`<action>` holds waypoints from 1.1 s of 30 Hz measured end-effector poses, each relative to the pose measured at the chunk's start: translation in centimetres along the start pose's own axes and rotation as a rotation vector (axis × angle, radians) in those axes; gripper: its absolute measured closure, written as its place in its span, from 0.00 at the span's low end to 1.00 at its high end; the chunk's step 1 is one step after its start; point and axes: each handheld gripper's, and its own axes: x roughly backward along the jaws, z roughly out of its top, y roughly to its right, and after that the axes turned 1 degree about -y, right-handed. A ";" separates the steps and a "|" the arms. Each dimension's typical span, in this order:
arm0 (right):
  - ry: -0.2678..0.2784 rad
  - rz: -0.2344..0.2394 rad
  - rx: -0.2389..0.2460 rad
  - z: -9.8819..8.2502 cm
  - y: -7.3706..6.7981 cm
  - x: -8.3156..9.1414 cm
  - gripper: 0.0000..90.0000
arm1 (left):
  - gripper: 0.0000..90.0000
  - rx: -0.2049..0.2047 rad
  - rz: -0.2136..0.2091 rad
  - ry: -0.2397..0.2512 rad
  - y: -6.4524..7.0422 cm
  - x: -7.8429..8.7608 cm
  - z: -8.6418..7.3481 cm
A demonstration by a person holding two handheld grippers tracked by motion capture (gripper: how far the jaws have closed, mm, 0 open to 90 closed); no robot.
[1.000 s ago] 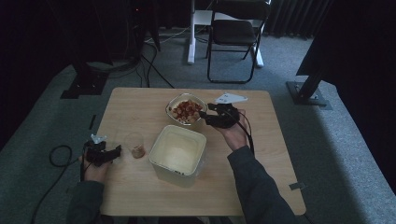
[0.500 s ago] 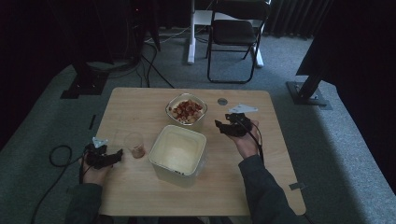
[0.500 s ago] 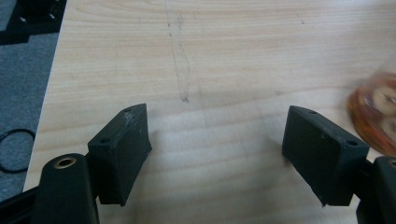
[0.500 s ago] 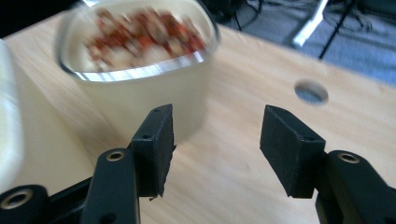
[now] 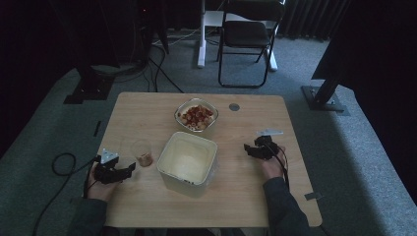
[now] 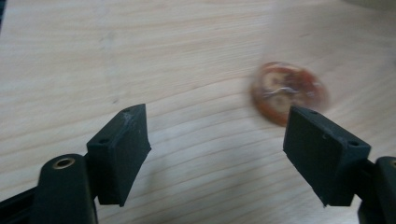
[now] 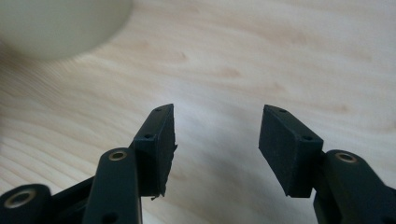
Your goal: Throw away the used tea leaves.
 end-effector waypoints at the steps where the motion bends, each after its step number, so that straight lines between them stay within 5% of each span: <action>1: -0.004 -0.008 -0.001 -0.4 0.1 -0.1 0.50 | 0.25 -0.011 -0.007 0.006 0.3 0.0 0.1; 11: -0.026 -0.008 -0.042 -2.9 0.5 -0.8 0.50 | 0.26 -0.135 -0.079 0.014 3.4 -2.3 1.1; 14: -0.020 -0.010 -0.038 -3.3 0.4 -0.9 0.49 | 0.26 -0.145 -0.080 -0.030 3.8 -3.4 1.3; 18: -0.015 -0.011 -0.049 -3.4 0.5 -0.8 0.49 | 0.34 -0.140 -0.043 -0.022 4.3 -4.0 1.8; 23: 0.000 -0.011 -0.045 -3.6 0.5 -0.8 0.49 | 0.44 -0.135 -0.046 -0.021 4.2 -3.9 1.8; 33: 0.019 -0.005 -0.051 -4.1 0.8 -0.6 0.49 | 0.37 -0.121 -0.055 0.053 3.5 -2.7 1.4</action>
